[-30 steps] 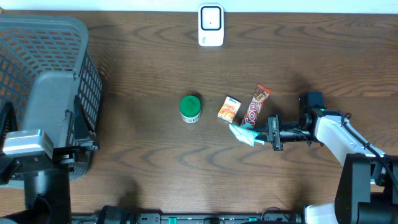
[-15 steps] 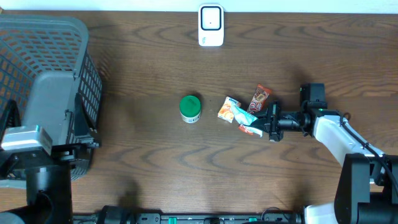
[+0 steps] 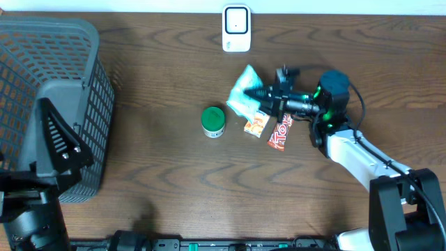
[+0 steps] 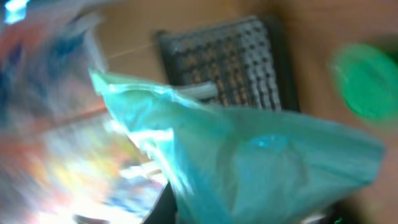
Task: Scan the item barcode
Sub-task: 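Lift the wipes pack and hold it over the white scanner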
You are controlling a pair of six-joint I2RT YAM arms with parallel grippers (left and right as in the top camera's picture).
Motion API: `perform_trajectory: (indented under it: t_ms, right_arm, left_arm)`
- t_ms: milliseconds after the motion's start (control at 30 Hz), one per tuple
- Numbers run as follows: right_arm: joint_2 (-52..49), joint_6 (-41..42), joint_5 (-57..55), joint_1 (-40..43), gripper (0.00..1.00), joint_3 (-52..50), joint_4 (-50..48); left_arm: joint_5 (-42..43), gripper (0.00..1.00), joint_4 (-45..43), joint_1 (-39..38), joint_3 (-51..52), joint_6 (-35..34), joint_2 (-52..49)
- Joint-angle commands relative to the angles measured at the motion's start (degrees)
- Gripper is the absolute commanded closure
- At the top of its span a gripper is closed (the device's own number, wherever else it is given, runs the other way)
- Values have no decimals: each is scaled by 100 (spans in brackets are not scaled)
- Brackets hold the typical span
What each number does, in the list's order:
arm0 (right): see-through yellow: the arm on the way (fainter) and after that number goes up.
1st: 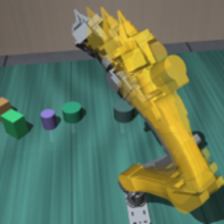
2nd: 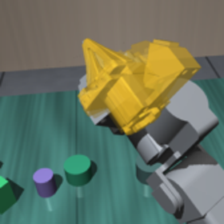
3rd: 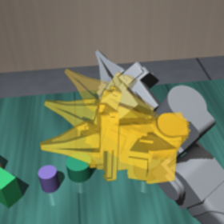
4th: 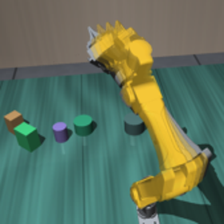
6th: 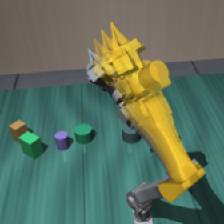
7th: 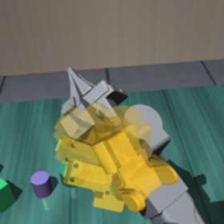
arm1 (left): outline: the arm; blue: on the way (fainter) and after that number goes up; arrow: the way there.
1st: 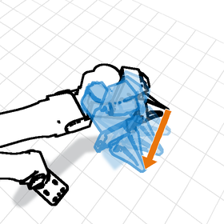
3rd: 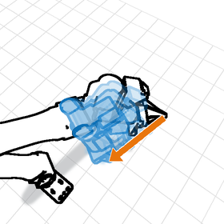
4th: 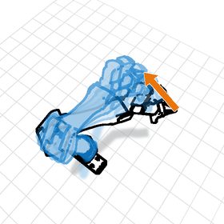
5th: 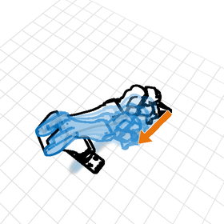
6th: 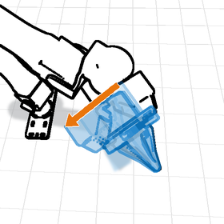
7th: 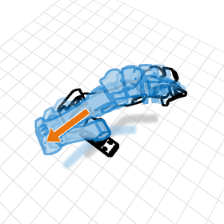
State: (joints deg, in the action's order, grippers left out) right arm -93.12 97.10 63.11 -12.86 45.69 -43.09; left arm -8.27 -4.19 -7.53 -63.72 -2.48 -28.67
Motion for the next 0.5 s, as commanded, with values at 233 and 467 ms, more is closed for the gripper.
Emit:
perform_trajectory:
  t_ms: [233, 467]
  right_arm:
    - [24, -4162, -1932, -317, 98, 37, 614]
    - [28, -4903, -5174, -793, 98, 39, 1093]
  left_arm:
    - [3318, 2, 968, 22, 984, 562, -114]
    - [3311, 2, 358, 24, 2640, 739, -114]
